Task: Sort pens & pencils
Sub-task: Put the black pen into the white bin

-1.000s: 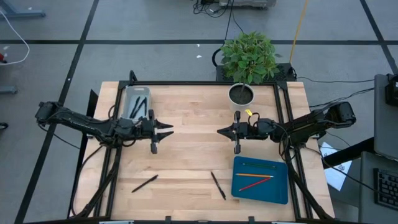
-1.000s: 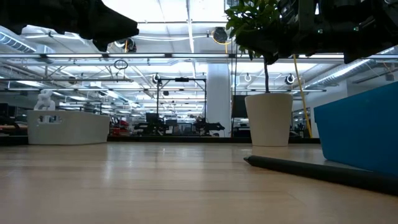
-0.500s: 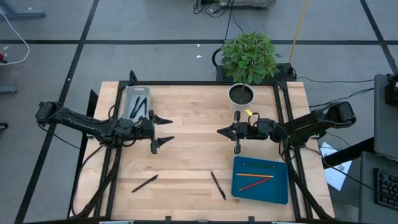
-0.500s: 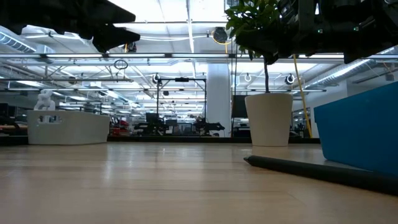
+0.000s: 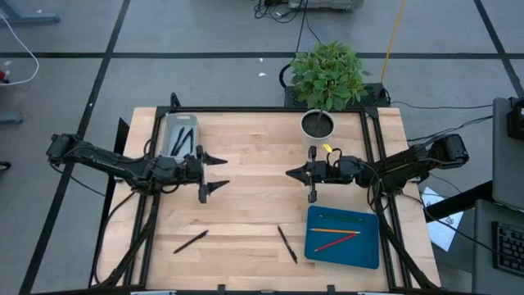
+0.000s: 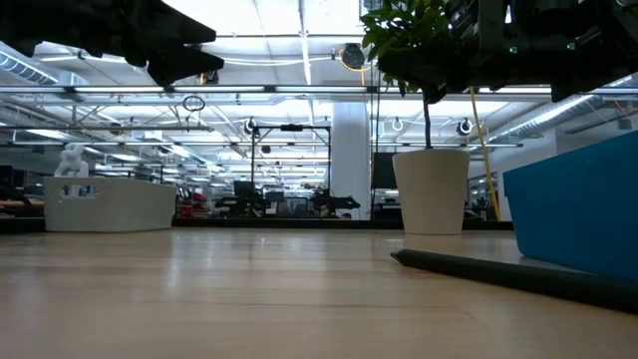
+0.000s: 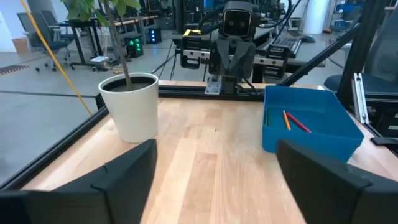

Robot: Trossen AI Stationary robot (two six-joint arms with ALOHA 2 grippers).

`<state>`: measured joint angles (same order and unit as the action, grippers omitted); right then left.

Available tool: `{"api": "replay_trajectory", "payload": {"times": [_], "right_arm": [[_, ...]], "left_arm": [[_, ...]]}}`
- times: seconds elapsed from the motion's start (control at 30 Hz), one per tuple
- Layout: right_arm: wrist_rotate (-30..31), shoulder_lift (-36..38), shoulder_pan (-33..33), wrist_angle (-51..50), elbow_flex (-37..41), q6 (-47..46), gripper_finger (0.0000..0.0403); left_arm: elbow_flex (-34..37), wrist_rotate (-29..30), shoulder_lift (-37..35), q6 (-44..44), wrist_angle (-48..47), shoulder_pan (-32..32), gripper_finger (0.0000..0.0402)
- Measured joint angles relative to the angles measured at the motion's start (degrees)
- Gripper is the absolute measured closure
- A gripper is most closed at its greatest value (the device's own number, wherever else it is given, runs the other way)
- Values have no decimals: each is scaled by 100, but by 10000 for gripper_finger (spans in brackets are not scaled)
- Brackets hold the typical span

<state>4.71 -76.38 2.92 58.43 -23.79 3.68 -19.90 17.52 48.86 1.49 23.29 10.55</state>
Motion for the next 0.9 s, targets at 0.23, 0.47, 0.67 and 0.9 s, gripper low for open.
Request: {"api": "replay_trajectory", "payload": {"times": [0.23, 0.47, 0.67, 0.9], "right_arm": [[1, 0, 0, 0, 0, 0, 403], [1, 0, 0, 0, 0, -1, 403], [2, 0, 0, 0, 0, -1, 403], [2, 2, -36, 61, 0, -2, 403]], "left_arm": [[0, 20, 0, 35, 35, 0, 147], [0, 44, 0, 83, 35, 0, 175], [-2, -310, 51, 632, 32, 33, 176], [-720, -111, 670, 1235, -1373, 193, 176]]}}
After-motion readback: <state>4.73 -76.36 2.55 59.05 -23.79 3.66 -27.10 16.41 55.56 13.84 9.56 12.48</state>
